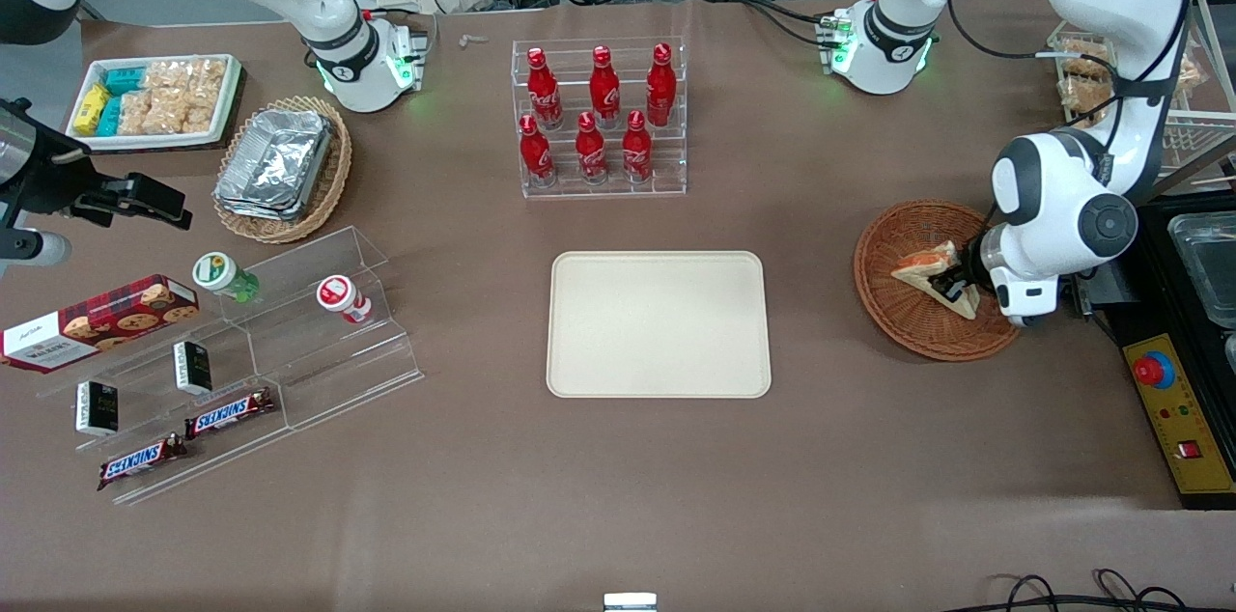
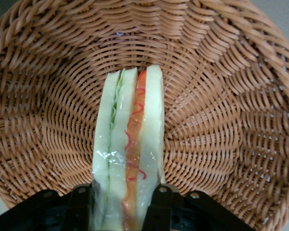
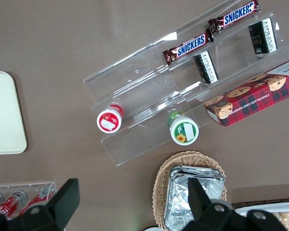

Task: Place sandwich from basket to tray
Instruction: 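Lower the open left gripper around the wrapped sandwich and close it, then lift the sandwich out of the basket and carry it toward the tray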

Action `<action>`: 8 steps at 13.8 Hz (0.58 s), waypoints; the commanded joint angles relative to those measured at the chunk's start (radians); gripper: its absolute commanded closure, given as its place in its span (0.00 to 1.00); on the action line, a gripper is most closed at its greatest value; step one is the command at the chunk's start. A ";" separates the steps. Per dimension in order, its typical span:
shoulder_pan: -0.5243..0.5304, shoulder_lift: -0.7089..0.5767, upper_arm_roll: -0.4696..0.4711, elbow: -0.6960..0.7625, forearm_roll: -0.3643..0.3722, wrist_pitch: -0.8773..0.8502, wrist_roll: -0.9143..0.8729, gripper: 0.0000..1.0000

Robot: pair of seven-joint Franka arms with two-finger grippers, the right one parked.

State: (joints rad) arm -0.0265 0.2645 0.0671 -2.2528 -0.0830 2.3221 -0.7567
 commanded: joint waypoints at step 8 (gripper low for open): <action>-0.006 -0.267 -0.026 0.128 0.002 -0.401 0.132 1.00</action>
State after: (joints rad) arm -0.0334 0.0450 0.0529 -2.1512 -0.0823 1.9935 -0.6693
